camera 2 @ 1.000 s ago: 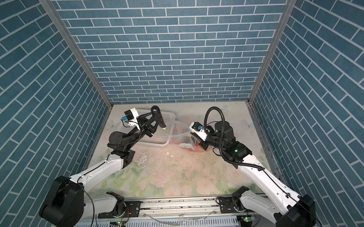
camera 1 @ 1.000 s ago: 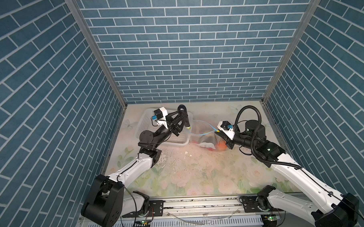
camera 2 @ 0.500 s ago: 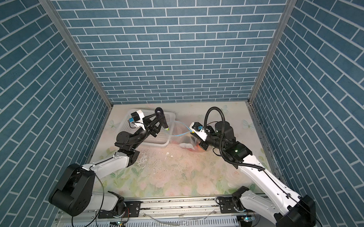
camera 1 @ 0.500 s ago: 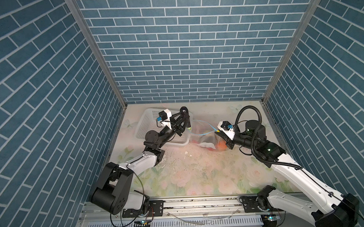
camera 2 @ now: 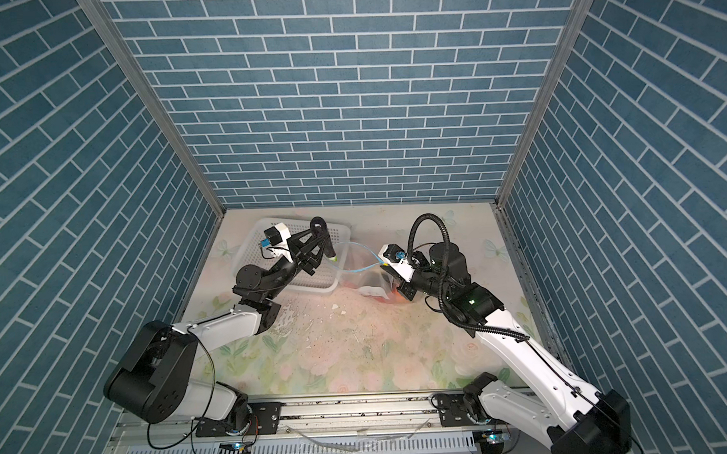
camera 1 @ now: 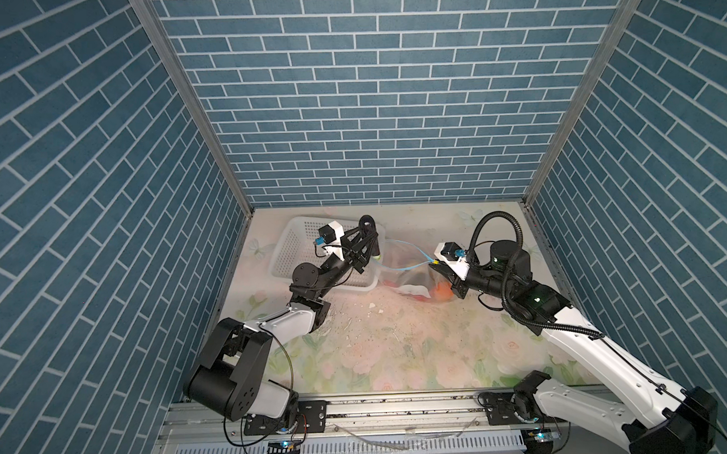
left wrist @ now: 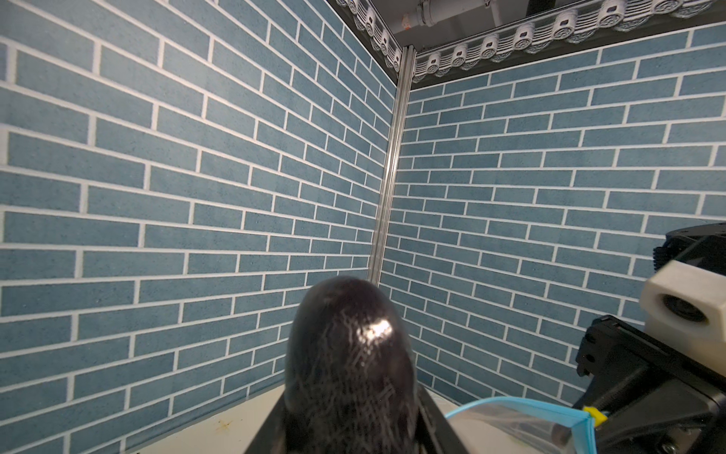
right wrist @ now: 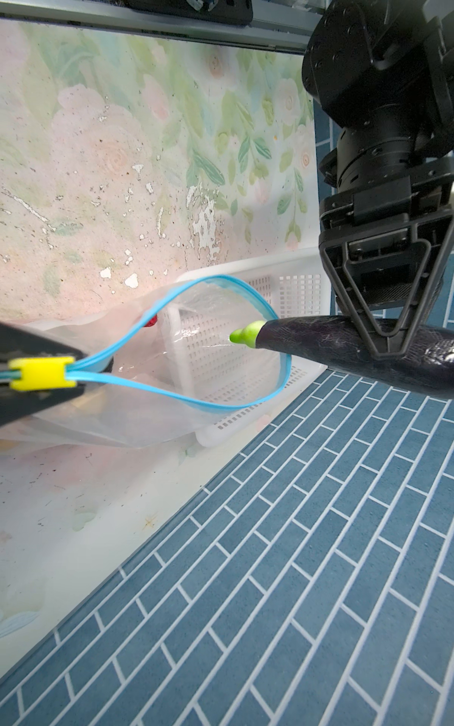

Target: Place the food in the zip-top bag and seal the zipper

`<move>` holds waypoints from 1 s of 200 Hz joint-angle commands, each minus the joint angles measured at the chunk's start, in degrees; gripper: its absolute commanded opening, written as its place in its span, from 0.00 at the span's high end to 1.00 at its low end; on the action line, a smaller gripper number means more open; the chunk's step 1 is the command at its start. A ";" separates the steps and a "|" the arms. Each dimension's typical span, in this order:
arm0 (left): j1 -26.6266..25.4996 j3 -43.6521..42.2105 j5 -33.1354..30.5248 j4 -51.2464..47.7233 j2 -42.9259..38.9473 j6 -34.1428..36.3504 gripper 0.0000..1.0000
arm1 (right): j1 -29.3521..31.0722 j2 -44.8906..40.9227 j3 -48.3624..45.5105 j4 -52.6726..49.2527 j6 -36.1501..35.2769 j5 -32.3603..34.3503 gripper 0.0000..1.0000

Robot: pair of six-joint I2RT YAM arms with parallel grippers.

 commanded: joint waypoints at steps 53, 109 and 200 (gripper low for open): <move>-0.32 0.24 -0.33 1.87 2.04 2.16 0.78 | -0.03 -0.63 2.93 1.58 0.19 -0.48 1.00; -0.30 0.06 -1.37 0.77 1.70 3.63 0.78 | -0.40 -1.23 4.38 -0.60 -0.58 0.05 1.00; -0.19 -0.66 -2.59 -0.28 1.44 5.00 0.78 | -0.57 -2.04 4.01 -0.88 -0.60 0.05 1.00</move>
